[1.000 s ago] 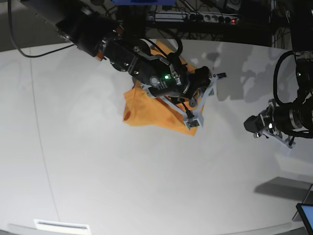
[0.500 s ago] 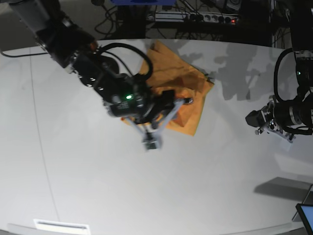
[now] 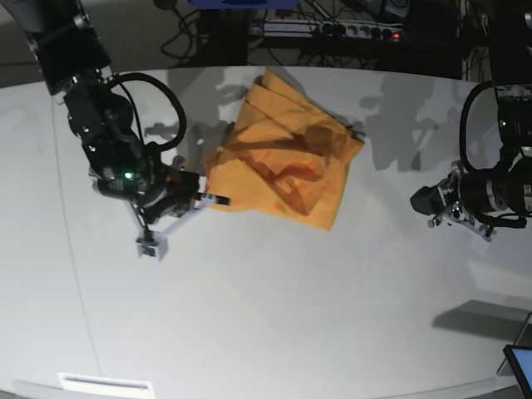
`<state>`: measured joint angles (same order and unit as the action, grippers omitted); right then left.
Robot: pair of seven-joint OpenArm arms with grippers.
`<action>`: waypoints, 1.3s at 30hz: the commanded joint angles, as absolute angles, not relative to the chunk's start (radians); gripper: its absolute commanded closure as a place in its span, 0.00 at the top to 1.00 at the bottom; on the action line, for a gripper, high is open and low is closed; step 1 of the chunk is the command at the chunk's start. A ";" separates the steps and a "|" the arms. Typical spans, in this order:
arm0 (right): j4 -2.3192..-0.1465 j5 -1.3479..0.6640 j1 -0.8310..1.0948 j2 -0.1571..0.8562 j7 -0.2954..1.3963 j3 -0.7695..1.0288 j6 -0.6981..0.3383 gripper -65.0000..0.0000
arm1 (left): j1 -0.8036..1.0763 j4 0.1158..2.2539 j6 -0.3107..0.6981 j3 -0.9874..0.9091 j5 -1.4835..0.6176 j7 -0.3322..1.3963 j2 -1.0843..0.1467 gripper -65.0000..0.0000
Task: Fold the T-shirt properly
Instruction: 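Lower the bundled shirt onto the table with the right gripper, then open the right gripper and withdraw it from the shirt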
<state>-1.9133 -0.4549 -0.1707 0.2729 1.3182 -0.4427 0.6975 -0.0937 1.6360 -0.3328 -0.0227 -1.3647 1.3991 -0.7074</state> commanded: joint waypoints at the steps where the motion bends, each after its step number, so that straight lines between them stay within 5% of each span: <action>1: -1.934 -0.455 -0.179 0.272 1.305 -0.415 0.698 0.01 | -0.108 1.647 -0.328 -0.035 -1.379 1.396 -0.725 0.00; 12: -1.934 -0.458 -0.042 0.266 1.233 -0.331 0.698 0.00 | -0.107 1.647 -0.328 -0.035 -1.379 1.396 -0.722 0.00; 39: -1.931 -0.458 -0.142 0.004 1.237 -0.595 0.698 0.00 | -0.114 1.647 -0.328 -0.041 -1.379 1.396 -0.722 0.00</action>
